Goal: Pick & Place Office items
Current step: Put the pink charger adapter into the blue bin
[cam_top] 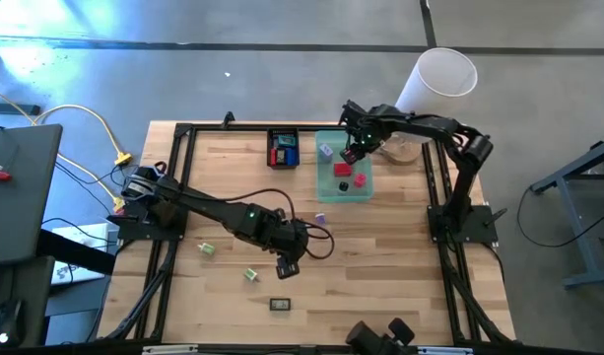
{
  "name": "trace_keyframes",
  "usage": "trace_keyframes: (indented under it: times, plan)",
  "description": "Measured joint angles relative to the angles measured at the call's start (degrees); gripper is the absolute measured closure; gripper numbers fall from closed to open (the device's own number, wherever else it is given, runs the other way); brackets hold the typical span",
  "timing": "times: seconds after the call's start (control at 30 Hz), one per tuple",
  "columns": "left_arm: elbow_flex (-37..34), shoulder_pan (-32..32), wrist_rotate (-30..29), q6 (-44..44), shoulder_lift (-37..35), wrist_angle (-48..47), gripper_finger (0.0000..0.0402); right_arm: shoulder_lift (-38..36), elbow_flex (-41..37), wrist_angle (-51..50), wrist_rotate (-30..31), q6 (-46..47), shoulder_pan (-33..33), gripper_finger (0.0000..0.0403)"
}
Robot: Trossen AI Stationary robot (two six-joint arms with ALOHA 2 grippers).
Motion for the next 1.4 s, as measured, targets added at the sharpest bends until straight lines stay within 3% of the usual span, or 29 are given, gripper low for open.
trace_keyframes:
  times: [0.67,1.07,1.4]
  plan:
    - [0.00,-3.19,-0.02,-0.04,0.00,-0.04,0.0160,1.71,-0.02,1.83,0.55,2.03,0.67,0.0282]
    - [0.00,-4.34,-0.02,-0.25,0.00,-0.07,0.0160,2.83,0.11,0.47,1.60,8.35,0.69,0.0282]
    - [0.00,-4.66,-0.02,-0.24,0.00,-0.10,0.0160,5.47,0.26,2.96,0.09,6.60,0.98,0.0281]
